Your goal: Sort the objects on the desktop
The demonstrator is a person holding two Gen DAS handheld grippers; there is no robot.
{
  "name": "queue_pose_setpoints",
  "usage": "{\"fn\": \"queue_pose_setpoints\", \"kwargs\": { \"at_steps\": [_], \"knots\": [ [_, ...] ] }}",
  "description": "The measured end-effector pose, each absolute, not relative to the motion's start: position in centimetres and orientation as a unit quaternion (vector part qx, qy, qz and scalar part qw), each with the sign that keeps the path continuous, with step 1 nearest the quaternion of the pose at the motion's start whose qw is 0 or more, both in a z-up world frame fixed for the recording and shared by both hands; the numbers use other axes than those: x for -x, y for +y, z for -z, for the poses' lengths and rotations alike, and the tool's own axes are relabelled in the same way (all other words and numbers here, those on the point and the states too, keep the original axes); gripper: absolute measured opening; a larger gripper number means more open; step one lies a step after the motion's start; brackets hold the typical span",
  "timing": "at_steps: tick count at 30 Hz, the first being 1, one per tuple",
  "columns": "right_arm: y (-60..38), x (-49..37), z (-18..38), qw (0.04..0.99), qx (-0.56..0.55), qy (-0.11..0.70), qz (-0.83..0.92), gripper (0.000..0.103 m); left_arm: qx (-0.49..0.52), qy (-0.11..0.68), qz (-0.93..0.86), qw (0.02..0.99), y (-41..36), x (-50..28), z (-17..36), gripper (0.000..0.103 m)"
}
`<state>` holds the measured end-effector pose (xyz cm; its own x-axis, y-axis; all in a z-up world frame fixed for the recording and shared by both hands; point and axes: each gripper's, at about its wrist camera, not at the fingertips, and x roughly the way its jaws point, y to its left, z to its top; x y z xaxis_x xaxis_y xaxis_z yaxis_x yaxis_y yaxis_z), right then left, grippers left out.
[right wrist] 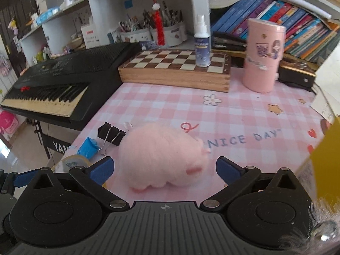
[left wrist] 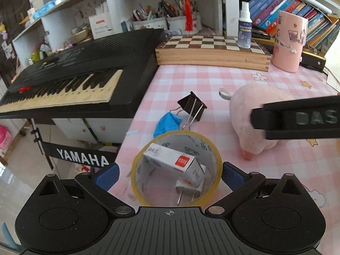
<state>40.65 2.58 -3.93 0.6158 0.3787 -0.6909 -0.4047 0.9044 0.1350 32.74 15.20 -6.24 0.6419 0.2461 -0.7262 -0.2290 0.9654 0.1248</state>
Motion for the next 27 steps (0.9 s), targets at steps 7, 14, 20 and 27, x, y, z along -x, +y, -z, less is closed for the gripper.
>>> {"fn": "queue_pose_setpoints", "kwargs": {
  "at_steps": [7,14,20,27],
  "knots": [
    [3.9,-43.2,5.6,0.895,0.020,0.392,-0.214,0.103,-0.023,0.412,-0.111,0.904,14.8,-33.7,7.3,0.102],
    [3.8,-43.6,5.7,0.897,0.023,0.384,-0.217,0.094,-0.024,0.406,-0.097,0.908,14.4,-33.3,7.1,0.088],
    [1.1,-41.5,3.8,0.908,0.013,0.360,-0.215,0.084,-0.016,0.396,-0.054,0.916,12.9,-31.4,5.8,0.088],
    [-3.2,-37.6,1.4,0.927,-0.007,0.332,-0.174,0.084,-0.035,0.370,-0.020,0.928,10.8,-30.5,4.7,0.088]
  ]
}}
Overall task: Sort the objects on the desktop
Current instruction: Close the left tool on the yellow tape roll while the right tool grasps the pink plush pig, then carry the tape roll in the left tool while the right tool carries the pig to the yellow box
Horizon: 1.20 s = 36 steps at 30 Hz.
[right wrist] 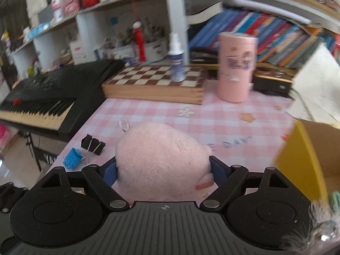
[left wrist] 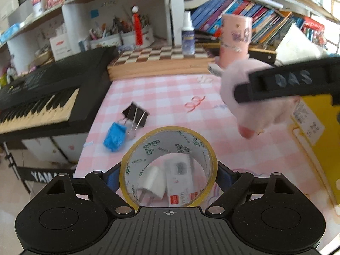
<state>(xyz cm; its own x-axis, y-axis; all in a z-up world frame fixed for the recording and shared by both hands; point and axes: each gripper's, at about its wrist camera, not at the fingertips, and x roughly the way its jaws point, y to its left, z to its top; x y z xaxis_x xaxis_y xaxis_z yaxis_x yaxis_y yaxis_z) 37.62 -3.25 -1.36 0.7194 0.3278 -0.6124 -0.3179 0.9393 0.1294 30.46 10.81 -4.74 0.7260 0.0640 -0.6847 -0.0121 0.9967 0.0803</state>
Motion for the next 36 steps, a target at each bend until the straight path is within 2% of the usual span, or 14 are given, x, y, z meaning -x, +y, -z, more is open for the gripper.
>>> {"fn": "queue_pose_setpoints", "kwargs": {
  "at_steps": [12,25,36],
  "knots": [
    [-6.3,-32.1,-1.7,0.943,-0.035,0.294,-0.150,0.084,-0.016,0.263,0.012,0.965,10.3,-26.6,-1.7,0.088],
    [-6.2,-24.6,-3.6,0.946,-0.033,0.281,-0.159,0.084,0.028,0.263,0.004,0.964,12.9,-18.9,-3.1,0.087],
    [-7.1,-16.9,-3.1,0.937,-0.043,0.312,-0.154,0.084,0.046,0.266,0.004,0.963,13.4,-11.3,-4.0,0.087]
  ]
}}
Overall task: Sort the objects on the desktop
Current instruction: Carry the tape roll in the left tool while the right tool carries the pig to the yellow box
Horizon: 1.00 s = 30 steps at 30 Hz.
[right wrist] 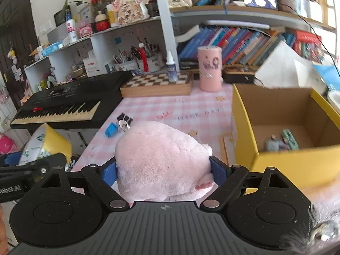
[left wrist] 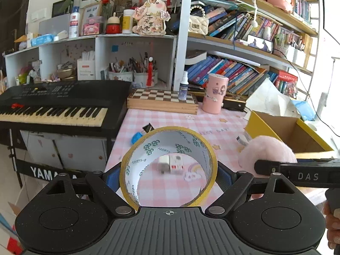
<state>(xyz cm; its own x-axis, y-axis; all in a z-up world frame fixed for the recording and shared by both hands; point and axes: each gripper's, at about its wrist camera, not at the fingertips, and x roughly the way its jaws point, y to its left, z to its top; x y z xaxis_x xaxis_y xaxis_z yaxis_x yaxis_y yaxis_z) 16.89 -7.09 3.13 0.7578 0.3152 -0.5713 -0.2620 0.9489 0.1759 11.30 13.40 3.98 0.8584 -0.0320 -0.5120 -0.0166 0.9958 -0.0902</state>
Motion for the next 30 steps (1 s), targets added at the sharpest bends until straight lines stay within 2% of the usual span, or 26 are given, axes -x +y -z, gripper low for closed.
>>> {"fn": "queue_pose_setpoints", "kwargs": {
  "at_steps": [15,30],
  "knots": [
    [-11.5,-6.2,-0.9,0.934,-0.059,0.347,-0.064,0.084,0.024,0.311,0.121,0.942,8.0,-6.1,-2.2,0.087],
    [-16.9,-2.9,-1.0,0.936,-0.100,0.337,0.027,0.084,-0.010,0.306,0.209,0.929,2.2,-6.4,-2.3,0.087]
  ]
}}
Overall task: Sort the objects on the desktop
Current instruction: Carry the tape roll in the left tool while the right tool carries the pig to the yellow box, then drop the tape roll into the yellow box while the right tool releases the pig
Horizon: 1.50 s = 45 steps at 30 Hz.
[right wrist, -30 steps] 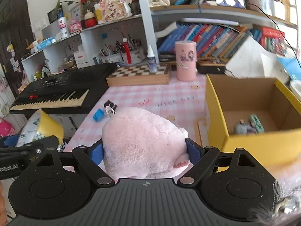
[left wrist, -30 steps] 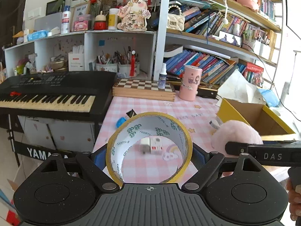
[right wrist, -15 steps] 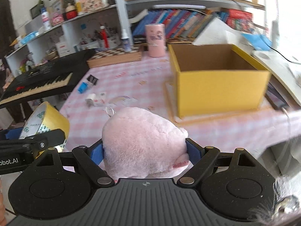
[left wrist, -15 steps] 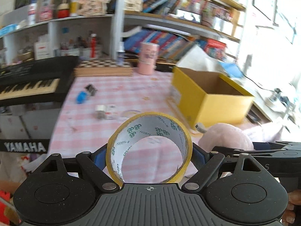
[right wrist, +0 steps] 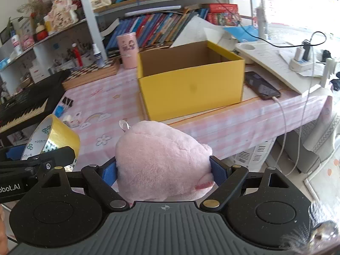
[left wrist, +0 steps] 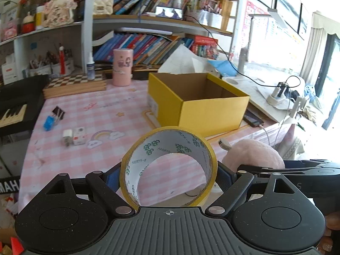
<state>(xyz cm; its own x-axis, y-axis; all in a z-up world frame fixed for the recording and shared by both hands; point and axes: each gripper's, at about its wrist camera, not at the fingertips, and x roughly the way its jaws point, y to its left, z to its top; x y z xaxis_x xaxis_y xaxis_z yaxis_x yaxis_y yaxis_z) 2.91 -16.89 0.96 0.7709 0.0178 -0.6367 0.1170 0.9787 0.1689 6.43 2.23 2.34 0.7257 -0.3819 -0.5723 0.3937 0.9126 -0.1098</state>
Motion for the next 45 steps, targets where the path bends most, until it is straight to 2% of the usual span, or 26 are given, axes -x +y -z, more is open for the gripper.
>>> {"fn": "queue_pose_setpoints", "kwargs": {
  "at_steps": [23,37,45],
  "knots": [
    [-27.3,-8.3,-1.2,0.931,-0.094,0.351,0.024,0.084,-0.020,0.309,0.205,0.929,-8.1,-11.4,-2.6,0.087],
    [-33.6,-14.7,-5.7,0.967,-0.073,0.244,-0.016,0.084,-0.051,0.225,0.141,0.963,-13.8,-18.5,-6.4,0.087],
    [-34.3,-20.3,-8.4,0.981,-0.062,0.179,-0.039,0.084,-0.100,0.238,0.132,0.957,-17.6,-23.8,-4.5,0.087]
  ]
}}
